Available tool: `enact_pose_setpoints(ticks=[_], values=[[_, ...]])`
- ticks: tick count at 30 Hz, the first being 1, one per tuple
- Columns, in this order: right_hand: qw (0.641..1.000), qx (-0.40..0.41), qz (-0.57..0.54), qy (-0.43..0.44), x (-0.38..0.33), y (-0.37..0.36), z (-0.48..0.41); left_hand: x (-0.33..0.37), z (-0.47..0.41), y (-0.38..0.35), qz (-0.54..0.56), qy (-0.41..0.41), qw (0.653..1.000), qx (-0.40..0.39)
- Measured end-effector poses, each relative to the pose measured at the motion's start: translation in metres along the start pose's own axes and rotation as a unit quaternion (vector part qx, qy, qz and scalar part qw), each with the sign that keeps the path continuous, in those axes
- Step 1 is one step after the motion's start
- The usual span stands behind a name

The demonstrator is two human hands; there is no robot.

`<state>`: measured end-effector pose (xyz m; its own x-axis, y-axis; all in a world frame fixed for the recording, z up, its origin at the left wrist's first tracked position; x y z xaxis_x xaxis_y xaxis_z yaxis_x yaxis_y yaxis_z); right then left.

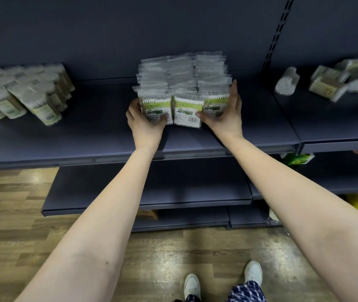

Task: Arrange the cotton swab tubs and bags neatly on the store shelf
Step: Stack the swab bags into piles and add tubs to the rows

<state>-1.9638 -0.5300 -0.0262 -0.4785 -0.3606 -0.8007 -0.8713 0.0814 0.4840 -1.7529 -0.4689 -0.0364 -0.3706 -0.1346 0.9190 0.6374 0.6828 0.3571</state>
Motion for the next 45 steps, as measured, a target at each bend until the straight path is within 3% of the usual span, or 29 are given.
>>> enact_pose_setpoints(ticks=[10, 18, 26, 33, 45], values=[[0.985, -0.008, 0.142, -0.093, 0.002, -0.017, -0.006, 0.001, -0.001, -0.001, -0.005, 0.021, 1.000, 0.006], [0.994, 0.001, 0.071, -0.080, 0.005, -0.012, -0.010, 0.001, 0.000, -0.002, 0.009, 0.034, 0.999, 0.002], [0.992, 0.010, 0.083, -0.094, 0.005, -0.014, -0.010, 0.002, 0.000, -0.002, 0.010, 0.039, 0.999, -0.001], [0.991, 0.066, -0.071, -0.089, 0.010, -0.003, -0.005, 0.002, 0.001, -0.001, 0.000, 0.035, 0.999, 0.000], [0.996, 0.070, 0.015, -0.048, 0.005, -0.002, -0.005, 0.001, -0.001, -0.005, -0.082, 0.049, 0.995, -0.023]])
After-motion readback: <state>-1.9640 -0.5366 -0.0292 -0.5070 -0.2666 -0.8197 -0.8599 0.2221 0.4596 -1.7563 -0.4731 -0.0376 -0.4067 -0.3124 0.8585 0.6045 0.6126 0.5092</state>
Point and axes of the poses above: each hand's wrist, its own z-axis away from the middle knuckle, its own y-axis out of the back of the hand, x = y × z, the point moved 4 cm from there along -z, towards the middle knuckle, and after that the axes turned 8 degrees about y, right-handed, at the moved point
